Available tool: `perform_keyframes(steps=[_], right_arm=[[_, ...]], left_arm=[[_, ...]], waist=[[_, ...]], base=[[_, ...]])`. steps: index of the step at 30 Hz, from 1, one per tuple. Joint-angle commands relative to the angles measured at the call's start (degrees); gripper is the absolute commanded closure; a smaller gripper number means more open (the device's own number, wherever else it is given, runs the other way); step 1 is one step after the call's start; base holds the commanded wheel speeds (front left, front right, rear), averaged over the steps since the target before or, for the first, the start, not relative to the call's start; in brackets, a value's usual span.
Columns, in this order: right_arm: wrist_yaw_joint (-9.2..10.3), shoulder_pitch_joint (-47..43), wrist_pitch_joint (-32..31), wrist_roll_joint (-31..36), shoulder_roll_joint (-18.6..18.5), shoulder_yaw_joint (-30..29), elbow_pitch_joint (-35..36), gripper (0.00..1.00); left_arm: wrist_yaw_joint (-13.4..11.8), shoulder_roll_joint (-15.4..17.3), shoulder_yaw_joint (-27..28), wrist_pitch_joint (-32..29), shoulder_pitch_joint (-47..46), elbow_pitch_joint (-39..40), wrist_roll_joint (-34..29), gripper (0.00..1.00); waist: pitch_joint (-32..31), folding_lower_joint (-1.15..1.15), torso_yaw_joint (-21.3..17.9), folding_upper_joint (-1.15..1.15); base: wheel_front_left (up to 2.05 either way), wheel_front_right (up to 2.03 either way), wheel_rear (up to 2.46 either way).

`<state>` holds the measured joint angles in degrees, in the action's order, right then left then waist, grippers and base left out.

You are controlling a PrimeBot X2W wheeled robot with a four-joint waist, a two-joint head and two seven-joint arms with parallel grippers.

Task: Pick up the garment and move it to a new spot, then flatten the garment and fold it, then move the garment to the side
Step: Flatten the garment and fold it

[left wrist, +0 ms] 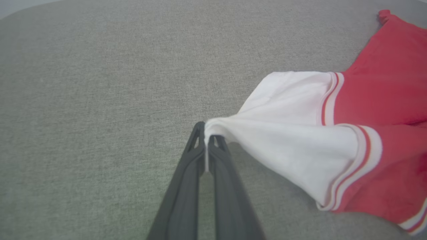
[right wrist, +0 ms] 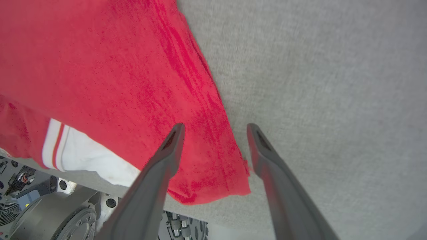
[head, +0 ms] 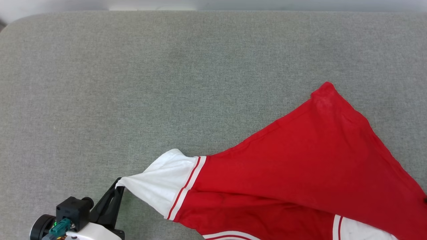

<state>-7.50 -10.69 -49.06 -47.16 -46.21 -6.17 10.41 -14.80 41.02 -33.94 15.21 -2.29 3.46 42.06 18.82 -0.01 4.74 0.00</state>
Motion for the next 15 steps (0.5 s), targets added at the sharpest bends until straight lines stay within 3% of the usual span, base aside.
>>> perform_keyframes(steps=[1, 8, 15], right_arm=[[0.02, 2.8, -0.4, -1.1, -1.0, -2.3, 2.5, 0.0], [0.02, 13.6, -3.9, -2.5, -5.2, -5.6, 9.3, 0.0], [0.02, 32.8, -11.7, -1.9, -7.1, 4.5, 9.5, 0.0]], left_arm=[[-0.1, 0.2, 0.0, -0.2, 0.3, 0.0, -0.2, 1.0], [0.5, -0.4, -0.8, -0.5, -1.8, 0.2, -0.9, 1.0], [1.1, -0.9, -1.4, -0.8, -4.3, 0.1, -2.0, 1.0]], waist=[[-0.1, 0.01, -0.1, 0.0], [0.7, 0.01, 0.9, 0.0], [3.2, 0.01, 2.8, 0.0]], base=[[0.0, 0.0, 0.0], [0.0, 0.0, 0.0], [0.0, 0.0, 0.0]])
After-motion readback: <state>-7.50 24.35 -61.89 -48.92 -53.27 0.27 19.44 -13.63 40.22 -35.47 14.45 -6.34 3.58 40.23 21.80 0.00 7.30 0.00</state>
